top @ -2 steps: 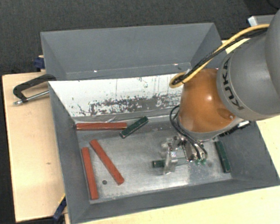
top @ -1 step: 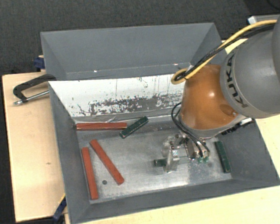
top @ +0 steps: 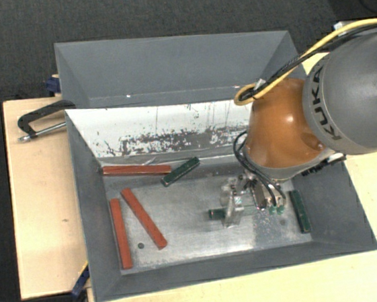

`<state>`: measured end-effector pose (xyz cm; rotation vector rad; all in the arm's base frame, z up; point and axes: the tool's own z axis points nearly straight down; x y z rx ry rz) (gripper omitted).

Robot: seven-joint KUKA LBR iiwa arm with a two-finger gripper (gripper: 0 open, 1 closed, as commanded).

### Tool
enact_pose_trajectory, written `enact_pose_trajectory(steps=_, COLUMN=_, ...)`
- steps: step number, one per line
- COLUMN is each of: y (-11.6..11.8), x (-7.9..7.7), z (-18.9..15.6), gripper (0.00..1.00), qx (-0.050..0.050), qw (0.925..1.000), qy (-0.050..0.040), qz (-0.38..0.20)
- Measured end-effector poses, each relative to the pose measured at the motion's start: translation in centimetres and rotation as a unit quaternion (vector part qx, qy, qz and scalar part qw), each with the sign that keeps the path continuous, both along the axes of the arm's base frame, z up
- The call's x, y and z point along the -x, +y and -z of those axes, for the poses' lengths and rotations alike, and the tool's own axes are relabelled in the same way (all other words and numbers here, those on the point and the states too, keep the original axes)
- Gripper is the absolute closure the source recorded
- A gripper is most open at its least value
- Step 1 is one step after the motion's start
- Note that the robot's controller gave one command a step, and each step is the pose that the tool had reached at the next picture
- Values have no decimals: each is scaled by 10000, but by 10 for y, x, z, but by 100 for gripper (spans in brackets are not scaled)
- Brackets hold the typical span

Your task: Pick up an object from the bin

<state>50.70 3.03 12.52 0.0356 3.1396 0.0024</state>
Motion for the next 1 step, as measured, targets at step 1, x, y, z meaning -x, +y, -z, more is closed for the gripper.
enact_pose_trajectory(steps=1, y=0, x=-2, z=-11, gripper=100, qx=-1, qw=10000, qy=-32, qz=-1)
